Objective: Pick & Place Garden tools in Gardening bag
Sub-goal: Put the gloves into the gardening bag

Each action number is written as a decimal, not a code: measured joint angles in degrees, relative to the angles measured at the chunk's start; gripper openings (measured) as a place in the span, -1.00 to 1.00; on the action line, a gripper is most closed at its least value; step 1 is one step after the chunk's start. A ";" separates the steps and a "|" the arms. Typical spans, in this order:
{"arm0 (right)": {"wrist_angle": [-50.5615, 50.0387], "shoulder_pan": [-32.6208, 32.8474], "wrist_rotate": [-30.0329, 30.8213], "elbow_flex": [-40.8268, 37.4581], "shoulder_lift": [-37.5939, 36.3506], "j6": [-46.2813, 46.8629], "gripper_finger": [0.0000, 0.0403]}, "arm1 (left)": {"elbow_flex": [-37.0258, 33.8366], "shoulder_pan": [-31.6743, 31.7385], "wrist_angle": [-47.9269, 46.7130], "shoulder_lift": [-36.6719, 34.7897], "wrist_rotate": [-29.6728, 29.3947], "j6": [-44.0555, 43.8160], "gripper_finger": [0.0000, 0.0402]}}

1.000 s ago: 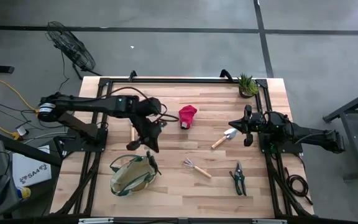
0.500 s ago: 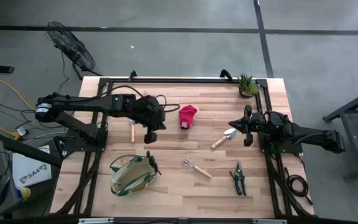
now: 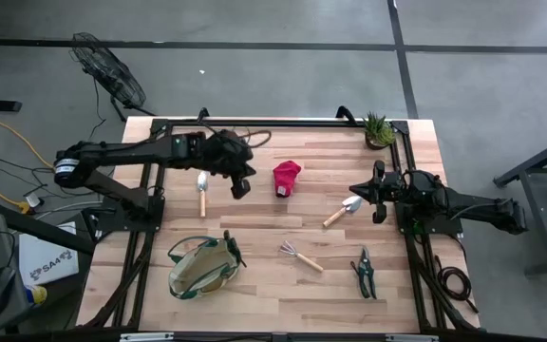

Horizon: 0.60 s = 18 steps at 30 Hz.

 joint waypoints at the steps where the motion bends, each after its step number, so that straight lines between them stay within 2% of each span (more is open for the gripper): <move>1: 0.00 -0.01 0.00 0.00 0.00 -0.02 -0.99 | 0.00 0.64 0.19 0.01 0.02 -0.66 -1.00; 6: 0.01 0.00 0.00 0.01 0.00 0.00 -0.99 | -0.06 2.63 0.69 2.75 0.60 -1.21 -1.00; 18: 0.00 0.00 0.00 0.02 0.09 -0.01 -0.99 | 0.02 2.54 8.88 13.41 0.66 -1.43 -1.00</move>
